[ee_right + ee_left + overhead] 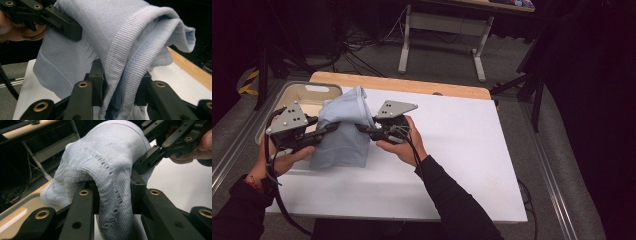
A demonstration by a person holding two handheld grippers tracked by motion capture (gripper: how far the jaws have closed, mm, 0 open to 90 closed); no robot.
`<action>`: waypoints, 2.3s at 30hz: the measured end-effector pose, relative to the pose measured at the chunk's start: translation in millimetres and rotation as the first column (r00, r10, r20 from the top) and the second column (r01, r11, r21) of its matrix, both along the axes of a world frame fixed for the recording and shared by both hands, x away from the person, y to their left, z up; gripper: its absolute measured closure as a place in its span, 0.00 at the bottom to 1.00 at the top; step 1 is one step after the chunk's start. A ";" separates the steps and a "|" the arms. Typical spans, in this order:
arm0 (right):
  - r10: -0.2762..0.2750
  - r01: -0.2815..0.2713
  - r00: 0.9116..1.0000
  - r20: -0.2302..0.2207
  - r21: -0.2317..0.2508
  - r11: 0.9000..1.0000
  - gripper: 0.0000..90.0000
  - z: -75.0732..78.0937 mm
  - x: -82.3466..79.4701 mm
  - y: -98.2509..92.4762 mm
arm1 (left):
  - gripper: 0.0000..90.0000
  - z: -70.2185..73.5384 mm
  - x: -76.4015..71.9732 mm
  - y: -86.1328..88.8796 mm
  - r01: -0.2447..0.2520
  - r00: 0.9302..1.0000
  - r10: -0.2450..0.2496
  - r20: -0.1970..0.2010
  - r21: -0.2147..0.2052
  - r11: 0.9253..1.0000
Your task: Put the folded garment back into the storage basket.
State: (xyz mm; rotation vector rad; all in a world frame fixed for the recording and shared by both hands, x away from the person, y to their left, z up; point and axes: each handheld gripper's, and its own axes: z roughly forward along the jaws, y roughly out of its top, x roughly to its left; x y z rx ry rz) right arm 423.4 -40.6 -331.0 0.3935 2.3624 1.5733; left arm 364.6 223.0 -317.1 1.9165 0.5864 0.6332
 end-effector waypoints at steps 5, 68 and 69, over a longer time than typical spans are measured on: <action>-0.003 0.003 0.999 0.033 0.009 1.000 0.80 9.0 4.9 13.7 | 0.78 11.5 5.0 13.7 -0.047 0.999 0.047 0.008 -0.009 0.999; -0.096 0.089 0.985 -0.146 -0.053 0.995 0.85 -46.0 80.8 151.5 | 0.74 -33.7 61.7 110.3 -0.424 0.885 0.427 -0.186 0.058 0.904; -0.099 0.091 0.984 -0.151 -0.056 0.994 0.85 -48.2 82.0 151.8 | 0.74 -33.7 61.7 110.3 -0.424 0.885 0.427 -0.186 0.058 0.904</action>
